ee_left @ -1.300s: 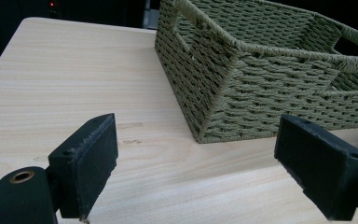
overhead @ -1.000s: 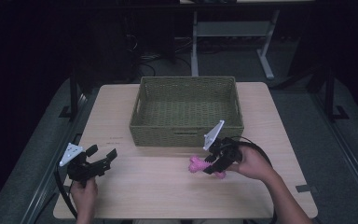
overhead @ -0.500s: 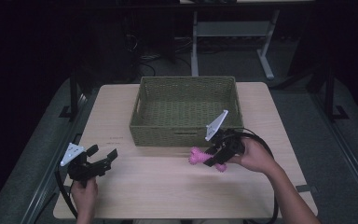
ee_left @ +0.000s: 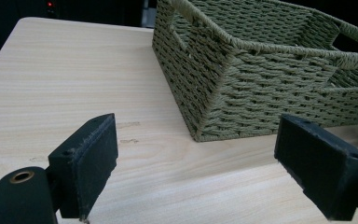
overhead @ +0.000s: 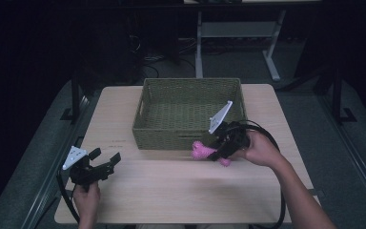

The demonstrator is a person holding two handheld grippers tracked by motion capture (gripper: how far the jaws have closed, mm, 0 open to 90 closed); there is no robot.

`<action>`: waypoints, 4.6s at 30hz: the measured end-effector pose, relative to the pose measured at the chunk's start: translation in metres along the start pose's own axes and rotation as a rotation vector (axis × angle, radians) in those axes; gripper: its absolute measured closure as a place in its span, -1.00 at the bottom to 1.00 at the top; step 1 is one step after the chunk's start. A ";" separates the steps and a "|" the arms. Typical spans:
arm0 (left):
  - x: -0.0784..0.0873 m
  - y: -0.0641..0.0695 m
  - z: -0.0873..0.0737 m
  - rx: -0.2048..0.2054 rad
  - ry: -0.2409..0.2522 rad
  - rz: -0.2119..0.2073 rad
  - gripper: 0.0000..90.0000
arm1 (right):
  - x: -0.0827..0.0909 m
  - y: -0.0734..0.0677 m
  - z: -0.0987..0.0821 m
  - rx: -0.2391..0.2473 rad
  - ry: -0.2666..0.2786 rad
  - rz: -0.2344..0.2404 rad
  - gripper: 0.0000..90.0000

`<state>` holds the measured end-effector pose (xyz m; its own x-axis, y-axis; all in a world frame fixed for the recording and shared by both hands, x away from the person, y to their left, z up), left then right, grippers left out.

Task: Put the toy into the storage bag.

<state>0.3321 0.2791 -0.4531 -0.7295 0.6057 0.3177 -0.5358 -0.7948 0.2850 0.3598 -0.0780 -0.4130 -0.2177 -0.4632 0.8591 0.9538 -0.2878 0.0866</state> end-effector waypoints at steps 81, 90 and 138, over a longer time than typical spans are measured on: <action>-0.004 0.002 -0.001 -0.003 -0.009 -0.013 -0.71 | -0.010 0.122 0.039 -0.037 -0.138 -0.042 0.30; -0.003 0.001 -0.001 -0.003 -0.008 -0.010 -0.71 | -0.025 0.127 0.036 -0.043 -0.165 -0.037 0.30; -0.004 0.003 -0.002 -0.004 -0.010 -0.015 -0.72 | -0.059 0.123 0.018 -0.075 -0.188 -0.003 0.29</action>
<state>0.3326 0.2748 -0.4550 -0.7170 0.6180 0.3224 -0.5484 -0.7856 0.2863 0.4935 -0.0710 -0.4438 -0.1713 -0.2993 0.9387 0.9335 -0.3541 0.0575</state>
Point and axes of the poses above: each handheld gripper's, and its own axes: x roughly backward along the jaws, z roughly out of its top, y roughly to its right, the point moved 8 cm from there along -x, roughly forward along the jaws, and after that the axes turned 14 degrees about -z, right-handed, at the moved point
